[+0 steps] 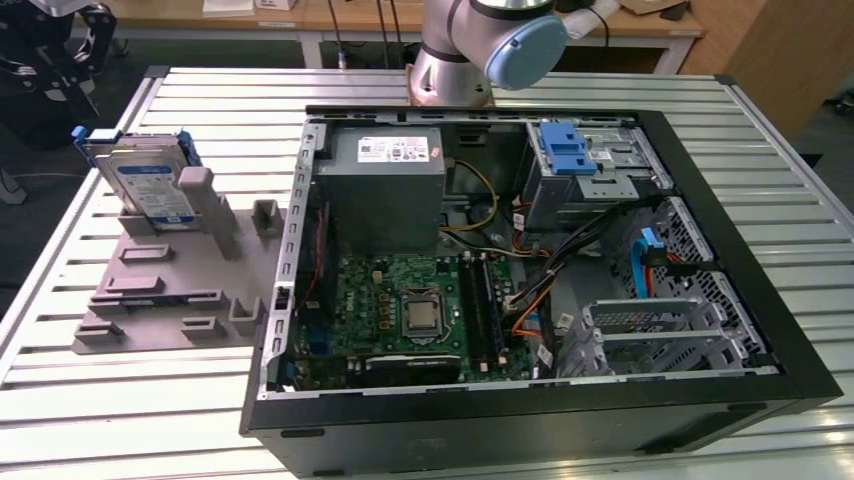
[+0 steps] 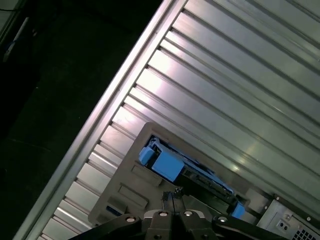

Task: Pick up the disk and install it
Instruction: 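Pick up the disk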

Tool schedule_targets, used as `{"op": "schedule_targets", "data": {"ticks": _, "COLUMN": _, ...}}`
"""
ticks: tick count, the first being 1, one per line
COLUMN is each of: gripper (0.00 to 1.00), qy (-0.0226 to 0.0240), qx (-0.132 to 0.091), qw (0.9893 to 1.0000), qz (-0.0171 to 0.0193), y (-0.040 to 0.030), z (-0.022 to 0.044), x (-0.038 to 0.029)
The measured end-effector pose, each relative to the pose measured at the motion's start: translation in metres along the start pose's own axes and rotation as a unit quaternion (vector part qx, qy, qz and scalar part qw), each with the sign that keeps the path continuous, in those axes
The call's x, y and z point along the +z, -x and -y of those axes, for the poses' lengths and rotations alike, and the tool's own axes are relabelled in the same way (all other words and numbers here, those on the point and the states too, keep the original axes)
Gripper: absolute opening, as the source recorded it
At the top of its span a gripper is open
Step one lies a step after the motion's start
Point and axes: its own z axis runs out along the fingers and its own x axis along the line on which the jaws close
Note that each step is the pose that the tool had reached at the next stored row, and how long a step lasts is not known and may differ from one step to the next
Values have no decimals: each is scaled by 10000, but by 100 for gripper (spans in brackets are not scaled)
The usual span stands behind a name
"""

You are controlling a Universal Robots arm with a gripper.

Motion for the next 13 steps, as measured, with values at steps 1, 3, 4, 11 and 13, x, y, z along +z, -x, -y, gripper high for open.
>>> {"op": "schedule_targets", "data": {"ticks": 1, "gripper": 11, "qy": 0, "qx": -31, "qw": 10000, "qz": 1, "y": 0, "z": 0, "x": 0}}
{"op": "schedule_targets", "data": {"ticks": 3, "gripper": 11, "qy": 1, "qx": -86, "qw": 10000, "qz": 1, "y": 0, "z": 0, "x": 0}}
{"op": "schedule_targets", "data": {"ticks": 4, "gripper": 11, "qy": 2, "qx": -110, "qw": 9999, "qz": 1, "y": 0, "z": 0, "x": 0}}
{"op": "schedule_targets", "data": {"ticks": 11, "gripper": 11, "qy": 4, "qx": -256, "qw": 9997, "qz": 1, "y": 0, "z": 0, "x": 0}}
{"op": "schedule_targets", "data": {"ticks": 13, "gripper": 11, "qy": 4, "qx": -291, "qw": 9996, "qz": 2, "y": 0, "z": 0, "x": 0}}
